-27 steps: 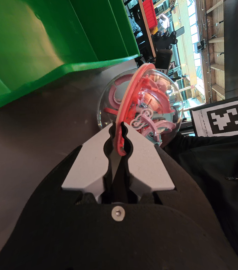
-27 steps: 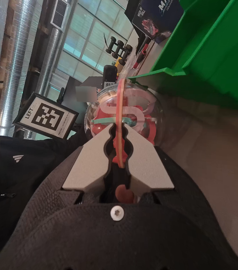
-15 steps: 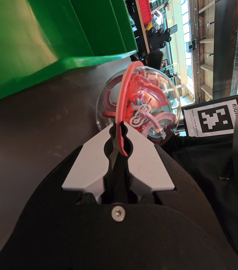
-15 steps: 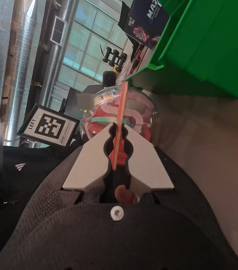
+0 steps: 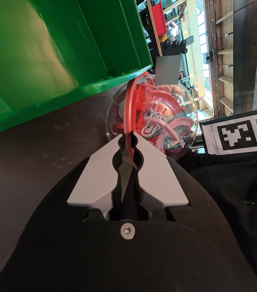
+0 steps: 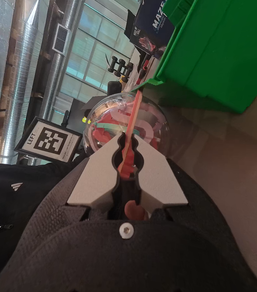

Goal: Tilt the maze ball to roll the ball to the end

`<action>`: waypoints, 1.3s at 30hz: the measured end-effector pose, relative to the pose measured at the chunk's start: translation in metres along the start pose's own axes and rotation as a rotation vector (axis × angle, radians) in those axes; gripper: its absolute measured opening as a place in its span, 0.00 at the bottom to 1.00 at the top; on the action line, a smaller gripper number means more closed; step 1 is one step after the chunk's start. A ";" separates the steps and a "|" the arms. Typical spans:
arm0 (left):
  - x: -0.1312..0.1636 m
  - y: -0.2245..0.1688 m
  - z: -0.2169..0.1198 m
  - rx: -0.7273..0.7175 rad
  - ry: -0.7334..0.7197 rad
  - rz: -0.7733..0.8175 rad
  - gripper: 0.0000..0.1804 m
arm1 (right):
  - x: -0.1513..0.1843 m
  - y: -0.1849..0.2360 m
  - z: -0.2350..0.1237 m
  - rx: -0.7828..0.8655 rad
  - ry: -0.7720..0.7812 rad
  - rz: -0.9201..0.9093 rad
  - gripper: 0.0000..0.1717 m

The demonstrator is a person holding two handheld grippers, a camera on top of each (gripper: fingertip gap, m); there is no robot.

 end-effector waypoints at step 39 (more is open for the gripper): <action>-0.006 0.000 0.001 0.010 -0.005 -0.004 0.02 | 0.003 -0.004 -0.003 0.008 0.002 0.020 0.03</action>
Point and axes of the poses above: each gripper's, where its closed fingertips meet, z out along the fingers, x out of its underside, y = z × x across the jaws, the point moved 9 cm from there along -z, back along the fingers, and after that the axes turned 5 degrees about z, right-handed, at the moved point
